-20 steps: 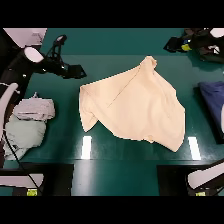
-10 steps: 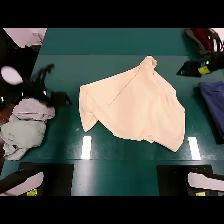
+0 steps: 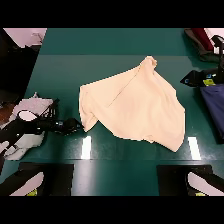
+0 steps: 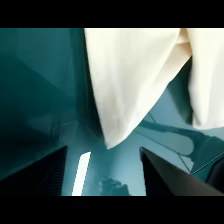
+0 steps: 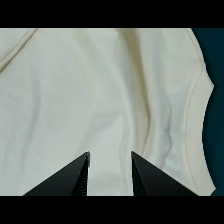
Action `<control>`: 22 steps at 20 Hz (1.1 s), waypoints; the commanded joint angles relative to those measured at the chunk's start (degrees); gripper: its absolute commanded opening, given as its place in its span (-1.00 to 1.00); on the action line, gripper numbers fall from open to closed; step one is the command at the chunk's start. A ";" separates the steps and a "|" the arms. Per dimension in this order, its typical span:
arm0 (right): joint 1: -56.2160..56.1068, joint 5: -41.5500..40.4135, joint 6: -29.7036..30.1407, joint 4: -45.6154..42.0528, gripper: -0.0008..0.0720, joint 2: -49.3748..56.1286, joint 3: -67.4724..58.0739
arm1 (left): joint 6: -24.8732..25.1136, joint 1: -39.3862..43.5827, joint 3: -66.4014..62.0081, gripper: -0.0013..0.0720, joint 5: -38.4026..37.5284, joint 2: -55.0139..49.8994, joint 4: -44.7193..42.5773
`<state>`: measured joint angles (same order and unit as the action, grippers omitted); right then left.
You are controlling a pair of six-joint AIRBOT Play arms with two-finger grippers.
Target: Fold the shirts.
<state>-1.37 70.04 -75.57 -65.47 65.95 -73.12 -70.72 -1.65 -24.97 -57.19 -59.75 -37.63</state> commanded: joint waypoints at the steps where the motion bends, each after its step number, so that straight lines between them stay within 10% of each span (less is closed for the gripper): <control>1: 0.04 -1.60 -0.04 0.02 -0.14 -1.75 0.63 | 1.33 0.02 1.95 0.53 4.11 0.15 2.78; 9: 0.04 -1.27 -0.07 1.46 -0.14 -1.70 0.68 | -1.77 10.12 1.88 0.49 12.72 0.09 3.04; 11: 0.04 -1.03 -0.09 1.49 -0.14 -1.73 0.68 | -1.68 10.12 1.88 -0.34 12.39 0.09 3.15; 13: 0.07 0.09 -1.11 1.44 -0.14 -1.73 0.68 | -1.73 10.12 1.88 -0.38 12.52 0.09 3.98; 15: 0.39 3.63 -1.11 1.03 -0.14 -1.73 0.70 | -0.76 10.12 1.18 -0.90 11.85 0.09 4.81; 22: 13.46 14.12 -2.23 -4.17 -0.14 -8.04 18.62 | -0.76 10.12 -18.84 -0.90 3.72 0.11 -1.90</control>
<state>6.61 81.03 -76.88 -66.50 61.08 -62.94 -71.68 8.45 -36.25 -50.02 -59.70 -36.93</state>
